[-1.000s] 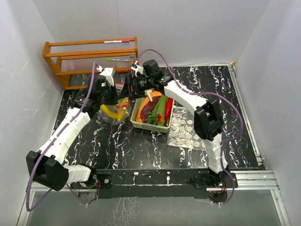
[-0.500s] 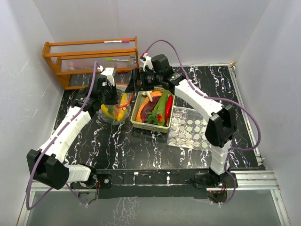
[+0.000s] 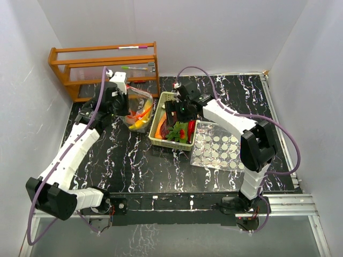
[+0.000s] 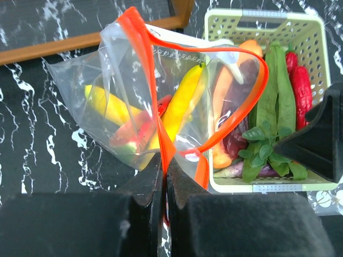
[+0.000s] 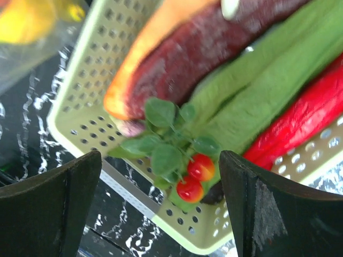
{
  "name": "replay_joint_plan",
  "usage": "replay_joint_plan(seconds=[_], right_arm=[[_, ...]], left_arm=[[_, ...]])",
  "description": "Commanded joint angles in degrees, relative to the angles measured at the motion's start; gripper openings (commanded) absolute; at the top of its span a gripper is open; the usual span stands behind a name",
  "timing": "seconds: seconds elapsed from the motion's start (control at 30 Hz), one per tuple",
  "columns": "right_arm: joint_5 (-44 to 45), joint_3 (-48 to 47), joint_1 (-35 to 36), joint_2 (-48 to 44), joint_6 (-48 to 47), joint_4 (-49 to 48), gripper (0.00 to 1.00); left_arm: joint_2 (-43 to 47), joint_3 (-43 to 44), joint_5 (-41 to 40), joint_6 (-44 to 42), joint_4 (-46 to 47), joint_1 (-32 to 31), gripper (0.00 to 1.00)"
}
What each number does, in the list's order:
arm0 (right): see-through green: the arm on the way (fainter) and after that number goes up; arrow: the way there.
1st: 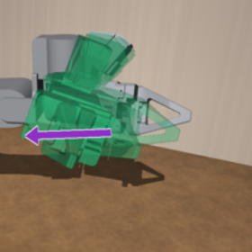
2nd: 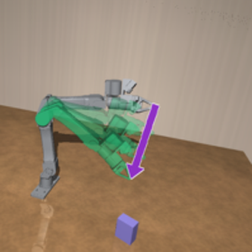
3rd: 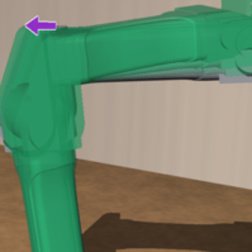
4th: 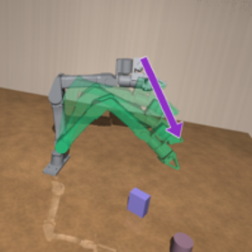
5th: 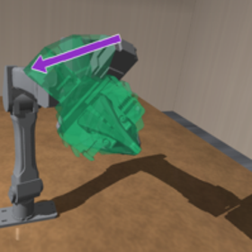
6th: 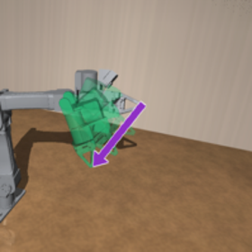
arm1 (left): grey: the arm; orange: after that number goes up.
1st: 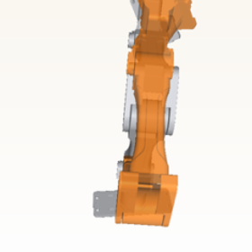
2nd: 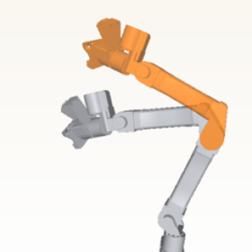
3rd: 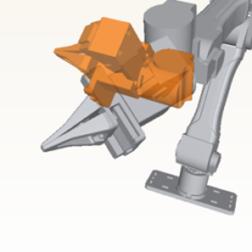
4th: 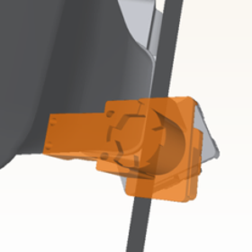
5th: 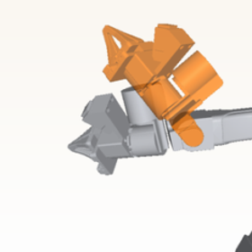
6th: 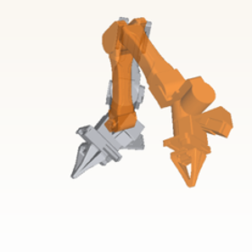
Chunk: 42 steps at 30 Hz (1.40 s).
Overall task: Place the food in the zip-top bag and seal the zipper
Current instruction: Pick up the fake fruit from the bin.
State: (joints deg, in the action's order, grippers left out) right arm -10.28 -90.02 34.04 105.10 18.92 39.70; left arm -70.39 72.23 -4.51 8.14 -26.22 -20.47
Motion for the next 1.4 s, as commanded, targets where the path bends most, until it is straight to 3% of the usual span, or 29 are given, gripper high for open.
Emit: replay_joint_plan(seconds=[0.0, 0.17, 0.33, 0.7, 0.77, 0.87, 1.07, 1.37], right_arm=[[4.3, 2.8, 0.4, -4.7, -0.8, 1.0, 0.92], [4.4, 5.6, 0.8, -4.6, -1.1, 1.4, 0.87], [3.5, 7.4, 0.8, -3.1, -1.0, 0.5, 0.7], [2.2, 10.0, 0.9, -1.4, -1.2, -1.8, 0.64], [1.7, 10.7, 0.9, -1.2, -0.9, -2.5, 0.56], [1.9, 10.9, 0.8, -1.3, -0.9, -3.0, 0.35], [1.9, 7.5, 0.9, -2.8, -1.2, -1.5, 0.13], [0.1, -3.4, 0.9, -9.6, -2.0, 1.5, 0.11]], left_arm=[[-2.1, -0.7, -0.7, -0.8, 0.1, -0.2, 0.0], [-3.0, -0.7, -1.1, -1.7, 1.2, -0.3, 0.0], [-3.0, -1.6, 0.1, -0.9, 1.9, -0.2, 0.0], [-3.0, -1.7, 0.0, -0.9, 1.9, -0.2, 0.0], [-2.9, -1.9, 0.2, -0.9, 2.0, -0.2, 0.0], [-2.9, -2.0, 0.2, -0.8, 2.0, -0.2, 0.0], [-2.8, -2.0, 0.3, -0.8, 2.1, -0.2, 0.0], [-2.3, -2.3, 0.1, -0.9, 2.1, -0.2, 0.0]])
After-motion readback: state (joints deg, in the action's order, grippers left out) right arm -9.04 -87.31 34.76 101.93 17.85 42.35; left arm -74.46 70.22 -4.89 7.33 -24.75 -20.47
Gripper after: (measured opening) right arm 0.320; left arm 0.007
